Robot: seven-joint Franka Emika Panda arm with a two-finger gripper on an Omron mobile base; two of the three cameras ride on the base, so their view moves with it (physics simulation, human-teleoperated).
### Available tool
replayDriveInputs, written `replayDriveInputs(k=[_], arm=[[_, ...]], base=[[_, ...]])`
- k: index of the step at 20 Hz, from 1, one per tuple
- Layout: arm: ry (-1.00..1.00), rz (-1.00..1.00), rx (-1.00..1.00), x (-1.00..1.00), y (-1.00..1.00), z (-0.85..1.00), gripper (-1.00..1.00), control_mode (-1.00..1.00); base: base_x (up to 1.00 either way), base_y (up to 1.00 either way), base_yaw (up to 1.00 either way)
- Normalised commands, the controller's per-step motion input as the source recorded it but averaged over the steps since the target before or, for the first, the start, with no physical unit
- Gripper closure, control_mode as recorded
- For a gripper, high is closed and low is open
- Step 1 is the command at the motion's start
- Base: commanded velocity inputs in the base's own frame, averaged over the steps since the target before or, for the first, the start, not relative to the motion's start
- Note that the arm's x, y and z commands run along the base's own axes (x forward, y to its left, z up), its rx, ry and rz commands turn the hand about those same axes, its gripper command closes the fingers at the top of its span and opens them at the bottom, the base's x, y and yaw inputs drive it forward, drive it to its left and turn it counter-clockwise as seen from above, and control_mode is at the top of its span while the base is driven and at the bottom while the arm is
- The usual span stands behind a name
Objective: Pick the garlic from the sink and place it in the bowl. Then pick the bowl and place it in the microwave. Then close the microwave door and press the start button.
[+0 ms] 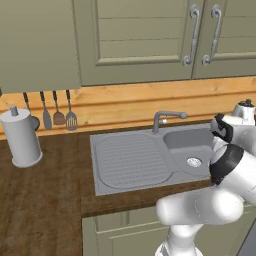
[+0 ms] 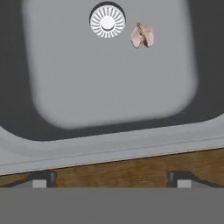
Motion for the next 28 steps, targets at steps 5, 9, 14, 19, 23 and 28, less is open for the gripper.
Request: replayDriveInputs(k=[5,9,14,19,23,28], arm=[[0.02,0.00,0.02,0.41,-0.31,-0.18,-1.00,-1.00],[0.00,0.00,0.01,0.40,-0.27,-0.04,-1.00,-1.00],[0.00,0.00,0.00,0.35,-0.12,-0.17,-1.00,-1.00],[-0.02,0.00,0.00,0.28,-0.01,-0.40,-1.00,-1.00],[0.00,0.00,0.01,0.16,-0.13,-0.30,-1.00,-1.00],[0.00,0.00,0.04,0.11,-0.24,-0.25,-1.00,-1.00]], base=[[0.00,0.00,0.00],[0.00,0.00,0.00],[0.00,0.00,0.00],[0.00,0.00,0.00],[0.00,0.00,0.00],[0.00,0.00,0.00]])
